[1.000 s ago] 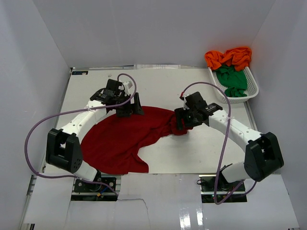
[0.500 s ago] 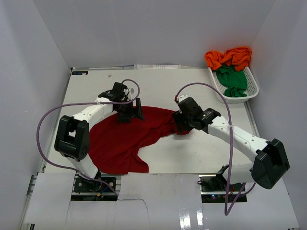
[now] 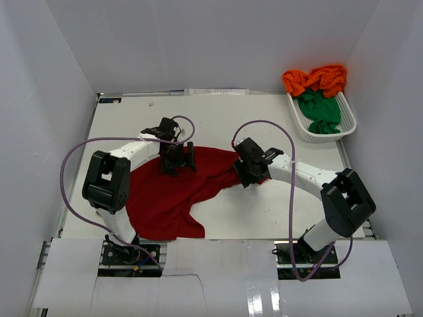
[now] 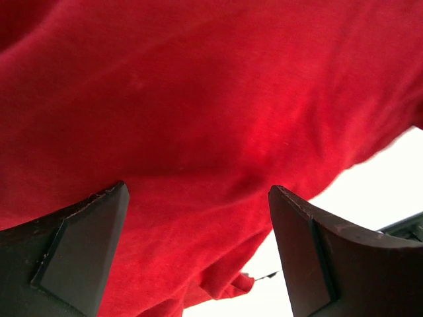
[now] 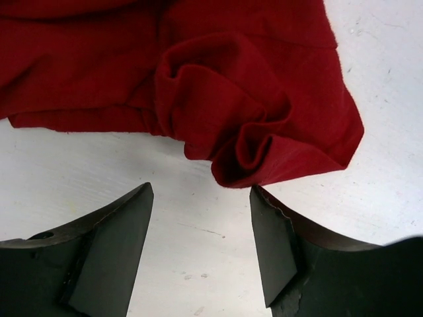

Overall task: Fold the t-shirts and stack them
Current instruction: Flatten out the tshirt

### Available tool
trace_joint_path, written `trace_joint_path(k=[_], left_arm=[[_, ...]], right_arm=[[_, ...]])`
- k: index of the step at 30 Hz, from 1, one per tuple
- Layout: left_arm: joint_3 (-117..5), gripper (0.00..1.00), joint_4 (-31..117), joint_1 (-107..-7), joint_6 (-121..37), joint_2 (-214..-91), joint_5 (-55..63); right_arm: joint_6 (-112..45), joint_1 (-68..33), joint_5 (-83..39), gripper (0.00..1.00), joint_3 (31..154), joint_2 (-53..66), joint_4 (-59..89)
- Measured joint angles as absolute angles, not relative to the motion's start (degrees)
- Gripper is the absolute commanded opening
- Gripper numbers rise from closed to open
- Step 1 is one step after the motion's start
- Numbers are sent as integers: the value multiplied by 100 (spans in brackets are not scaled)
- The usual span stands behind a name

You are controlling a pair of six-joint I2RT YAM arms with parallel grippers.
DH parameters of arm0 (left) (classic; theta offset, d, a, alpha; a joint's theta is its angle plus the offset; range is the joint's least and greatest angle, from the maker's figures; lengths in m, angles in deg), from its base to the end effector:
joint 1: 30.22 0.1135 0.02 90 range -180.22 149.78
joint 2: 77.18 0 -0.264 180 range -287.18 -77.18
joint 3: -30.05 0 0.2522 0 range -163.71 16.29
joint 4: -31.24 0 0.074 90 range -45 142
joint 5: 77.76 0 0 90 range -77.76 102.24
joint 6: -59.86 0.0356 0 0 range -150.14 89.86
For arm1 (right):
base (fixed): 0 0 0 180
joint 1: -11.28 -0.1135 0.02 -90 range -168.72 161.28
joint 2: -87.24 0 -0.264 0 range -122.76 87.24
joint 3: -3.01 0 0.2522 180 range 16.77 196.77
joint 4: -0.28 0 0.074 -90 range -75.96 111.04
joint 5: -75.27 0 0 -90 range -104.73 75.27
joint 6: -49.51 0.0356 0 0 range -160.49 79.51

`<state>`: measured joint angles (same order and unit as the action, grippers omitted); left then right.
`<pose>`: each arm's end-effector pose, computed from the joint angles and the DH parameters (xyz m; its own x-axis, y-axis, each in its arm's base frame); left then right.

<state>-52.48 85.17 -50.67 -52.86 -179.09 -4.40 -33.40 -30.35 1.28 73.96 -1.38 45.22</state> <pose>0.3182 -0.1295 0.1846 -0.9869 -0.0269 -0.1590 0.0332 0.9308 -0.3639 0.2335 0.1944 0.2048 -0.7257 -0.4863 -0.4868 -0.4576 0.8694 -0.1862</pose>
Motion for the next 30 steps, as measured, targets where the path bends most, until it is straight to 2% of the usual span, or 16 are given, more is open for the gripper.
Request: trace_joint_path(k=[14, 23, 24, 26, 30], left_arm=[[-5438, 98, 8740, -5067, -5242, -18090, 167], [-5338, 98, 8742, -5067, -5244, -18073, 314], [-5333, 98, 8740, -5067, -5244, -18068, 316], [-5303, 98, 8718, -5067, -5244, -18062, 316], [-5239, 98, 8700, -5067, -5244, -18057, 325]], right_arm=[[-2999, -2611, 769, 62, 7411, -295, 4391], [-2818, -2427, 491, 62, 7486, -160, 4378], [-2802, -2362, 441, 57, 7518, -160, 4376], [-2770, -2206, 310, 53, 7562, -173, 4358], [-2743, -1999, 185, 9, 7676, -350, 4330]])
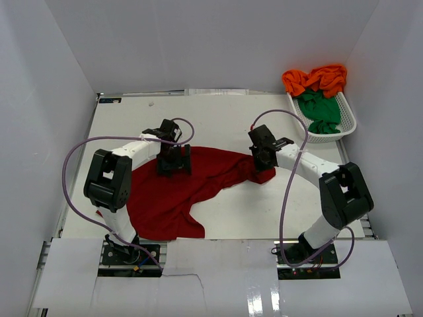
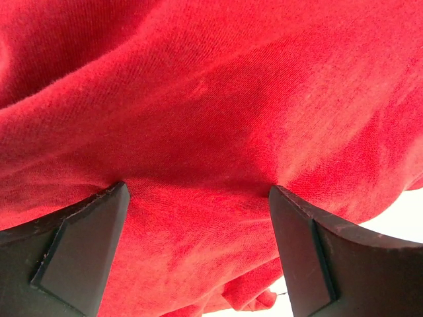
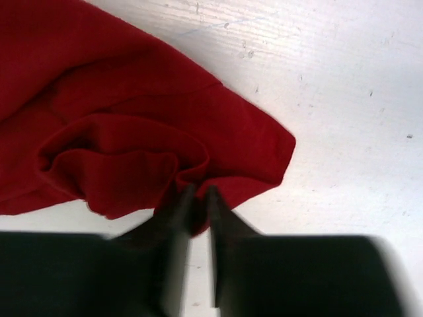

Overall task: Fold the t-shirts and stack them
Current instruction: Flatten out the tshirt

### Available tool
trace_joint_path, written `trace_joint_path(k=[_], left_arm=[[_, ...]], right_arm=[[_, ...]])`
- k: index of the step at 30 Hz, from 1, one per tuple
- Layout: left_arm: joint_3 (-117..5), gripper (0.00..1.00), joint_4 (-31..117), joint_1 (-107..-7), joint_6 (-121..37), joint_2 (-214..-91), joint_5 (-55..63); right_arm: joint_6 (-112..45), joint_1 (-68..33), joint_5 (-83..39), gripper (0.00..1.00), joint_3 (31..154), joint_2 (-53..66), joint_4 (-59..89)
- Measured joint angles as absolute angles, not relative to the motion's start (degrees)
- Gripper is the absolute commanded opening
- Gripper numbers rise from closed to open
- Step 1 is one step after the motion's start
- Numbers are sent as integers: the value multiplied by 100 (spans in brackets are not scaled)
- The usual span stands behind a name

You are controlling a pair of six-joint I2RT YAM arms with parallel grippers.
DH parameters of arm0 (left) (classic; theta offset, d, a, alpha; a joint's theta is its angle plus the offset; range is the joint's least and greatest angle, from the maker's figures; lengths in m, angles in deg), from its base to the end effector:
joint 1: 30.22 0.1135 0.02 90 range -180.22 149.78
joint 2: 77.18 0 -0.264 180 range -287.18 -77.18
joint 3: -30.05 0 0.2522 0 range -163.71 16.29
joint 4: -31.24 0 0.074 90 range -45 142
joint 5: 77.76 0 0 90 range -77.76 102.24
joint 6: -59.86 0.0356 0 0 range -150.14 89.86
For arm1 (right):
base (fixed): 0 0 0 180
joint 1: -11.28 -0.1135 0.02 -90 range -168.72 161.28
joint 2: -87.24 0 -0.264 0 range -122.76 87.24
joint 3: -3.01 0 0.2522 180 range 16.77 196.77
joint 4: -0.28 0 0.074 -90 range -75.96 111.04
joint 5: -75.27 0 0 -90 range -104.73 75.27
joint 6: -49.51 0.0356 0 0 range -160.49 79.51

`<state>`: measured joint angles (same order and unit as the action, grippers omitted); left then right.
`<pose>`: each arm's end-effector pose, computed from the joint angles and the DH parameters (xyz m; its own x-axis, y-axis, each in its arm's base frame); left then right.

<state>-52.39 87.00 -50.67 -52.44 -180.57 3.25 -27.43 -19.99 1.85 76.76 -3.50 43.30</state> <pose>0.3183 -0.1246 0.1739 -0.9874 -0.0318 -0.1550 0.0044 0.9737 -0.2279 0.2776 0.1567 0.2101 -0.8060 -0.2361 -0.5428 -0.1986 0.9717 -0.1278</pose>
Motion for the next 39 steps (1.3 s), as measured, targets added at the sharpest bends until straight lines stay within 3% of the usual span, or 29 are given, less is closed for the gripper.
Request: trace_joint_path(k=[7, 14, 15, 17, 21, 28, 39], left_arm=[[-5187, 98, 8654, -5067, -5244, -18049, 364], [-5165, 98, 8637, -5065, -5266, -18035, 434], [-5165, 98, 8637, -5065, -5266, -18035, 434], [-5163, 98, 8635, -5065, -5268, -18035, 436], [-5163, 98, 8635, -5065, -5268, -18035, 436], [-5156, 98, 8639, -5058, -5273, -18024, 521], [-5132, 98, 8692, -4794, -5286, -18024, 703]], right_arm=[[-2538, -1658, 144, 8, 7695, -610, 4275], [-2155, -1310, 452, 10, 7392, 116, 4400], [-2107, -1288, 480, 28, 7359, 256, 4441], [-1994, -1249, 434, 55, 7326, 448, 4505], [-1974, -1253, -73, 86, 7322, 516, 4675], [-2151, -1221, -484, 85, 7282, 914, 4728], [-2555, -978, -232, 79, 7365, 603, 4747]])
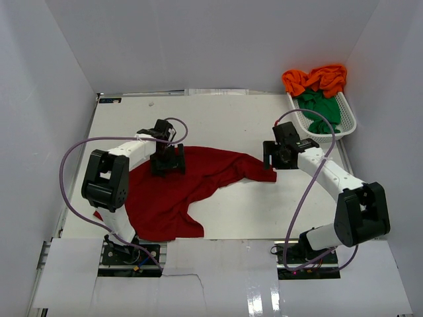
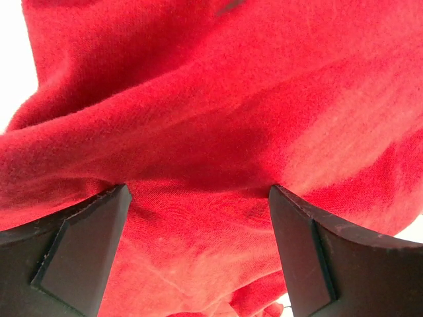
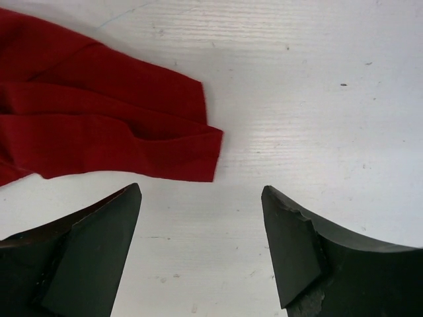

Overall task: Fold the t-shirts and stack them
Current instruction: Flatten out the tshirt

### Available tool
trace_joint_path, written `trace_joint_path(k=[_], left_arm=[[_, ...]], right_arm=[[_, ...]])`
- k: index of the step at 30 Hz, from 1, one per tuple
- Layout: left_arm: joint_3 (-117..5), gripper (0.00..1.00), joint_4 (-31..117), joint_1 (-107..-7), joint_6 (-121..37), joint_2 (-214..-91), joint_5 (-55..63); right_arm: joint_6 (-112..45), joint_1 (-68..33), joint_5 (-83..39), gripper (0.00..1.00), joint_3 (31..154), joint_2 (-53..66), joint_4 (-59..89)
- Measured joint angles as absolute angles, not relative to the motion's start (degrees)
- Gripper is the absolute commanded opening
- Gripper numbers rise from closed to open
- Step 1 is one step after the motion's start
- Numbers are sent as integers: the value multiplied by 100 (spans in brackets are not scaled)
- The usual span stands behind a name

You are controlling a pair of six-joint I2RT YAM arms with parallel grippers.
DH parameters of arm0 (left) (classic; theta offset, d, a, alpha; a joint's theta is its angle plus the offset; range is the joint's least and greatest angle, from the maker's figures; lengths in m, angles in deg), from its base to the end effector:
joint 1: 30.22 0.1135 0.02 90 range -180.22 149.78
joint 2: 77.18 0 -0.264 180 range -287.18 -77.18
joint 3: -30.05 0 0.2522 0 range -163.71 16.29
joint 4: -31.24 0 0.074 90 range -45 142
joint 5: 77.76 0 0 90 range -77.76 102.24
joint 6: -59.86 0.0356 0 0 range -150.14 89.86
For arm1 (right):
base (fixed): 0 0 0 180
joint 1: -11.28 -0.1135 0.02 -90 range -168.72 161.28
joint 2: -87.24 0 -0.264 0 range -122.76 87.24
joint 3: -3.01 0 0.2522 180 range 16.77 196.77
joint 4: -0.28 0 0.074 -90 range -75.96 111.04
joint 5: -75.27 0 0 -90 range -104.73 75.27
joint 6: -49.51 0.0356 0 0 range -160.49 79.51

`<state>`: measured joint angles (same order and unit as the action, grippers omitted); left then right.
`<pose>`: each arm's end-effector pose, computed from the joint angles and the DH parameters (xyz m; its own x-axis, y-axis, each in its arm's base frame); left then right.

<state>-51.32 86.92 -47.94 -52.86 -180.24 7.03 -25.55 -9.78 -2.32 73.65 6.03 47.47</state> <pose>0.3209 -0.1059 0.1707 -0.9818 -0.0901 -0.1675 -0.0620 0.9841 -0.1662 0.2693 0.0955 0.2361 -0.8255 -0.0481 -0.5623 -0.0322 0.9988 -0.0381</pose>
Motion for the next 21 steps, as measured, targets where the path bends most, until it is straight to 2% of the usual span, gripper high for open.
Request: trace_joint_path(k=[8, 21], left_arm=[[-5104, 98, 8702, -4614, -5284, -18005, 723], [-5095, 98, 8694, -4614, -5264, -18003, 731]], right_arm=[[-2643, -215, -1100, 66, 6880, 465, 4205], [-2643, 23, -2525, 61, 6305, 24, 3145]])
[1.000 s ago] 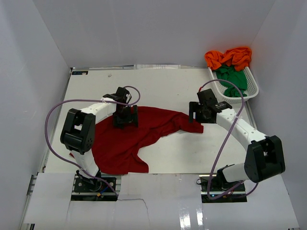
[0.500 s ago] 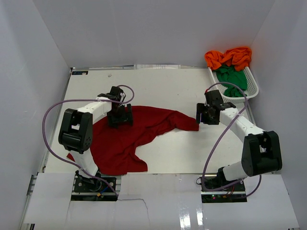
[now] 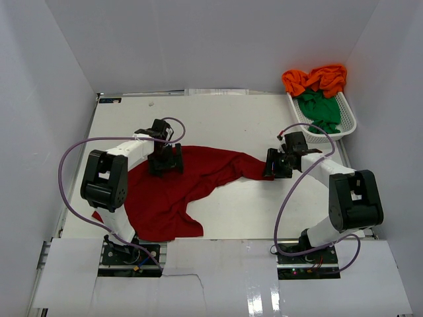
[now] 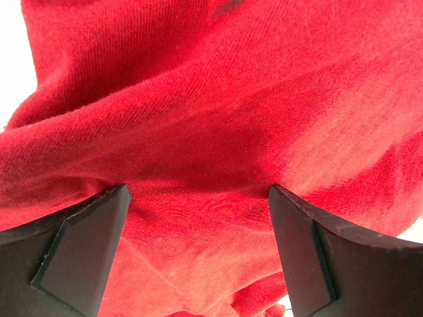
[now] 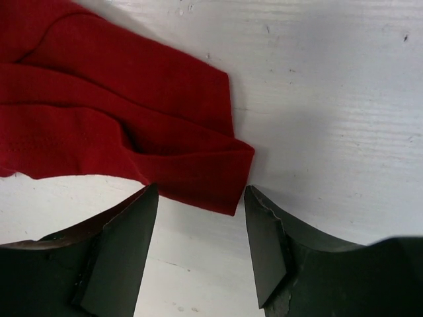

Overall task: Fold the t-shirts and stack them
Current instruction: Flatten out the tshirt

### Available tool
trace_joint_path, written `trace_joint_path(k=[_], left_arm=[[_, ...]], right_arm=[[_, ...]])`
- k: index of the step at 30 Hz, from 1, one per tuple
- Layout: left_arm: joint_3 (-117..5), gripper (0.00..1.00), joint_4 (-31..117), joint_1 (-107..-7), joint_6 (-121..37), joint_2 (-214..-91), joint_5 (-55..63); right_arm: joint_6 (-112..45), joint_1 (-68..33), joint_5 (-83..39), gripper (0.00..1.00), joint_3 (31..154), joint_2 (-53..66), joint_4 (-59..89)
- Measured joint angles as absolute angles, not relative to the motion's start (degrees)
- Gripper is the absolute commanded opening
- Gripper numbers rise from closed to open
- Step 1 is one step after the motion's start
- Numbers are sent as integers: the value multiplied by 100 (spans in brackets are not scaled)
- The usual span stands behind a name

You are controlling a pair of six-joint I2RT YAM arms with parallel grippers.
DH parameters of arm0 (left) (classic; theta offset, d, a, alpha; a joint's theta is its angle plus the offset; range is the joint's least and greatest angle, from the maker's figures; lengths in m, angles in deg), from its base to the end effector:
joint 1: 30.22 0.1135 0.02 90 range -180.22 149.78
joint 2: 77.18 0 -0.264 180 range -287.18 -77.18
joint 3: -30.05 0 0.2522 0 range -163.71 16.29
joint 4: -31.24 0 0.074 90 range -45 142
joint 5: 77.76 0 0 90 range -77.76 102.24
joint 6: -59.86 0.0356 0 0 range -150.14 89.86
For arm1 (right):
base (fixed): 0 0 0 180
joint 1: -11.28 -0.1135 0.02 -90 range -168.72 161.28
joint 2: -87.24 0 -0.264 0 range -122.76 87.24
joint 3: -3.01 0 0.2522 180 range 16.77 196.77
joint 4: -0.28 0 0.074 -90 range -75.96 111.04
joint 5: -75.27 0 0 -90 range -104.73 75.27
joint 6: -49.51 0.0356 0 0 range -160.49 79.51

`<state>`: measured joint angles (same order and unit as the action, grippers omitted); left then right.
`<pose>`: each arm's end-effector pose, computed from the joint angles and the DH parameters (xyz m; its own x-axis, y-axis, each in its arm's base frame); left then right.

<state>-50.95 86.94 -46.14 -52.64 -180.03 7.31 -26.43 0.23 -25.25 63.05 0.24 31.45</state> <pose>0.3227 -0.0952 0.1701 -0.9790 -0.1172 -0.1671 -0.0904 0.9830 -0.1600 0.2819 0.0617 0.1702 -0.8773 0.0720 -0.4745 -0.0721 0.9577 0.2787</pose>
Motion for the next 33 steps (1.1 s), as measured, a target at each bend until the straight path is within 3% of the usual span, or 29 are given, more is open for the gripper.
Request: trace_joint_path(k=[14, 20, 23, 26, 27, 33], left_arm=[[-5093, 98, 8687, -4614, -5264, -18003, 729], [-5093, 98, 8687, -4614, -5262, -18003, 729], [-5091, 98, 8685, -4614, -5262, -18003, 727], [-5091, 98, 8685, -4614, -5262, -18003, 727], [-5091, 98, 8685, -4614, -5262, -18003, 727], [-5089, 98, 8683, -4614, -5262, -18003, 725]], right_arm=[[-2663, 196, -2604, 59, 6281, -151, 2828], [-2704, 237, -2737, 37, 6281, -284, 2612], [-2715, 261, -2772, 34, 6281, -324, 2579], [-2732, 263, -2785, 18, 6281, -326, 2581], [-2726, 263, -2798, 8, 6281, -326, 2584], [-2726, 263, -2846, 8, 6281, -304, 2595]])
